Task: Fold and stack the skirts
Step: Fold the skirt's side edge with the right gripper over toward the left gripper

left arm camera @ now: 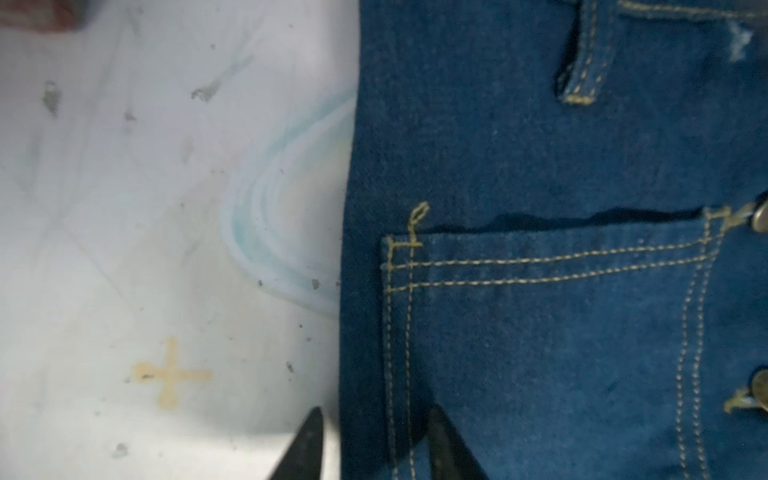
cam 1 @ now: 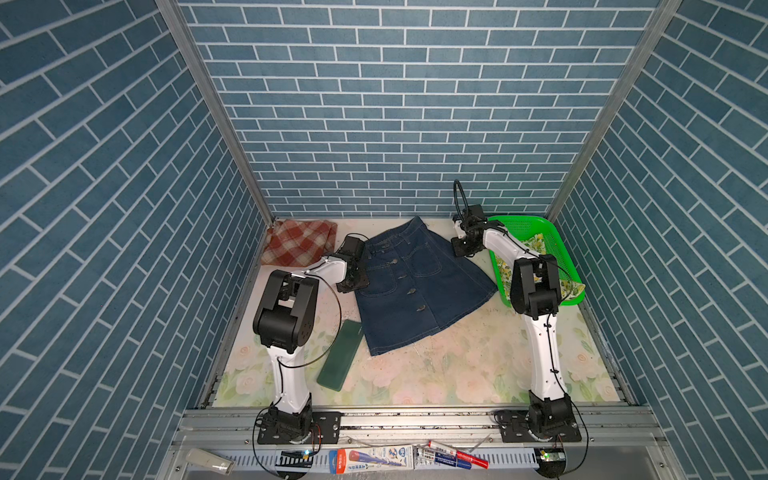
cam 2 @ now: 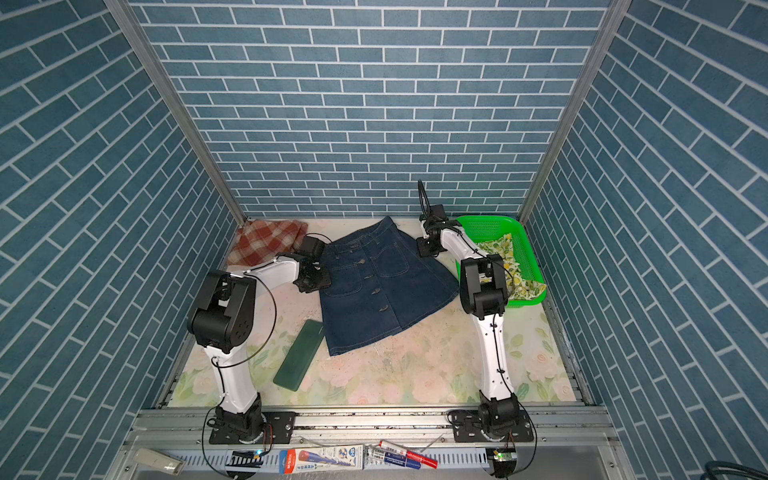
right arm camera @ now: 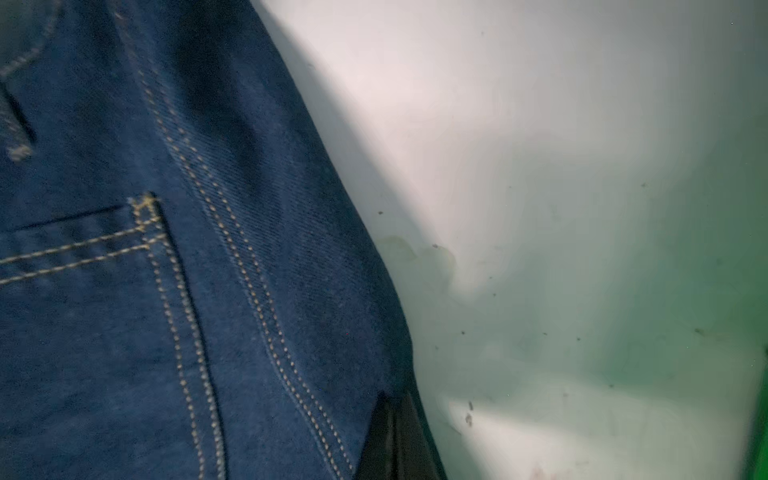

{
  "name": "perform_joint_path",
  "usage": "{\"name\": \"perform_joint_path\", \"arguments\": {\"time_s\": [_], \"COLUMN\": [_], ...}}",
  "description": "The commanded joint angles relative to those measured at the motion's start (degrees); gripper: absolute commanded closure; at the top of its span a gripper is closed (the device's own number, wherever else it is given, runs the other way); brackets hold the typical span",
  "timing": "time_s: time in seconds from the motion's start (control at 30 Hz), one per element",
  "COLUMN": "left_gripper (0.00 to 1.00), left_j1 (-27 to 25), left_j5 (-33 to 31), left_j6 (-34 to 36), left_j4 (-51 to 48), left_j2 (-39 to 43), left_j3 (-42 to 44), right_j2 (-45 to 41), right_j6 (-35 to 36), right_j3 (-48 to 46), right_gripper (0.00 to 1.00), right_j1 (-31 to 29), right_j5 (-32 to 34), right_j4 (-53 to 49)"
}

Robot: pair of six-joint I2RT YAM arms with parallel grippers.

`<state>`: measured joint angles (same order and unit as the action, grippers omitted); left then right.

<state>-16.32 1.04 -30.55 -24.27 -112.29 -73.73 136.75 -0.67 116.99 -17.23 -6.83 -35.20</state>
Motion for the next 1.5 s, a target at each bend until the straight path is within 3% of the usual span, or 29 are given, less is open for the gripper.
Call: {"name": "perform_joint_path", "arguments": {"time_s": [0.0, 0.27, 0.67, 1.1, 1.27, 1.33, 1.4, 1.47], "left_gripper": [0.69, 0.76, 0.93, 0.95, 0.95, 0.95, 0.94, 0.94], "left_j1": [0.1, 0.1, 0.2, 8.8, 12.1, 12.2, 12.3, 12.2], "left_j5": [1.2, 1.5, 1.9, 10.3, 13.2, 13.4, 14.0, 14.9], "left_j6": [-0.4, -0.6, -1.8, -11.0, -14.9, -14.7, -14.7, -14.6], "left_j4": [1.1, 2.6, 6.0, 18.2, 23.6, 23.6, 24.1, 24.4], "left_j2": [-1.0, -1.1, -1.2, 6.9, 9.2, 9.5, 9.4, 8.8], "left_j3": [-0.9, -0.3, 1.9, 11.8, 17.4, 17.9, 18.2, 17.9], "right_j2": [-7.6, -14.7, -19.9, -12.3, -7.3, -6.9, -8.3, -10.6], "right_j6": [-0.9, -3.5, -9.7, -24.8, -27.5, -27.5, -26.7, -26.1], "right_j3": [-1.8, -5.0, -2.5, 8.3, 12.3, 12.9, 12.1, 10.2], "right_gripper": [1.00, 1.00, 1.00, 1.00, 1.00, 0.84, 0.63, 0.50], "right_j1": [-0.1, -2.6, -14.2, -32.0, -34.7, -34.7, -34.7, -34.3], "right_j5": [-2.0, -0.6, 6.8, 10.5, 9.3, 9.3, 10.8, 12.6], "right_j4": [1.4, 0.1, -9.0, -13.0, -13.8, -14.5, -14.6, -14.1]}}
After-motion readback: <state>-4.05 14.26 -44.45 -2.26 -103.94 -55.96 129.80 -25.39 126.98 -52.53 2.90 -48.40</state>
